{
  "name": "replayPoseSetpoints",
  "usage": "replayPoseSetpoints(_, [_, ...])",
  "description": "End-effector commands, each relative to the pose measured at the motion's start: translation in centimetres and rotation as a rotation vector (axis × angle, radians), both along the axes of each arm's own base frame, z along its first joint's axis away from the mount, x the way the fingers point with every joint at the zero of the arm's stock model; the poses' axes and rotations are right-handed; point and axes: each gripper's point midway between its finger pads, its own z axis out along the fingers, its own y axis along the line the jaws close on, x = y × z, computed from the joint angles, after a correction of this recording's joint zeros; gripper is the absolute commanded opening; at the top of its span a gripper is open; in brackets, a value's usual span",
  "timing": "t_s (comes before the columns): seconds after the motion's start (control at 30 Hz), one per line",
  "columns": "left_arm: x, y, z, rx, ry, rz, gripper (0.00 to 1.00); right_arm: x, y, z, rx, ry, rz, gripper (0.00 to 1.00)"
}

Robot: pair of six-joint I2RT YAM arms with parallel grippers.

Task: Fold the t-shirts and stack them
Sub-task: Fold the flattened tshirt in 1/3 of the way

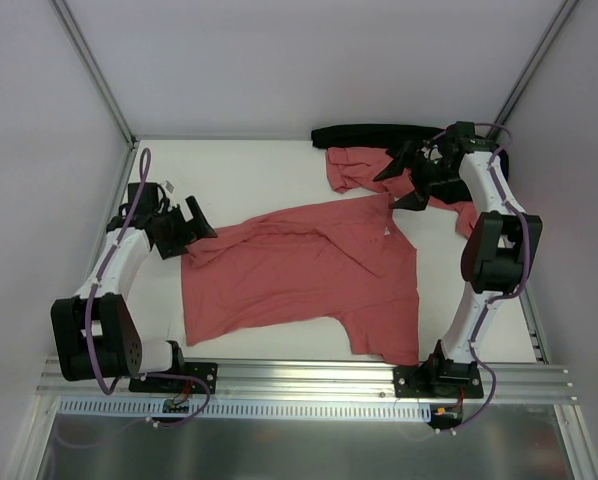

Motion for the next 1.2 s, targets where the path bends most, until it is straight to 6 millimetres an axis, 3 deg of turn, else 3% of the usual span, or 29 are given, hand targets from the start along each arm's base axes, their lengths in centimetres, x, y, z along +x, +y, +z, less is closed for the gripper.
replayPoseSetpoints(0.0, [0.2,-0.8,2.2,-0.020,-0.086,-0.024,0.99,0.9,0.6,1.5,0.034,-0.030,0.004,0.99])
replayPoseSetpoints(0.17, [1.0,-0.3,2.6,-0.001,-0.122,-0.010,0.99,1.6,0.8,1.6,0.042,-0.041,0.002,1.00])
replayPoseSetpoints(0.37, [2.2,2.0,0.4,0.089,-0.055,0.085,0.99,2.1,1.0,1.9,0.047,-0.054,0.001,1.00])
replayPoseSetpoints(0.5, [2.1,2.3,-2.0,0.091,0.083,0.090,0.99,2.0,1.0,1.9,0.046,-0.056,0.004,1.00])
replayPoseSetpoints(0.6, [2.2,2.7,-2.8,0.057,0.096,0.128,0.99,2.0,0.9,1.9,0.043,-0.058,0.006,0.99])
replayPoseSetpoints(1.17, [1.7,3.8,-5.2,0.016,0.155,0.173,0.97,2.1,0.5,1.7,0.039,-0.047,-0.005,0.99])
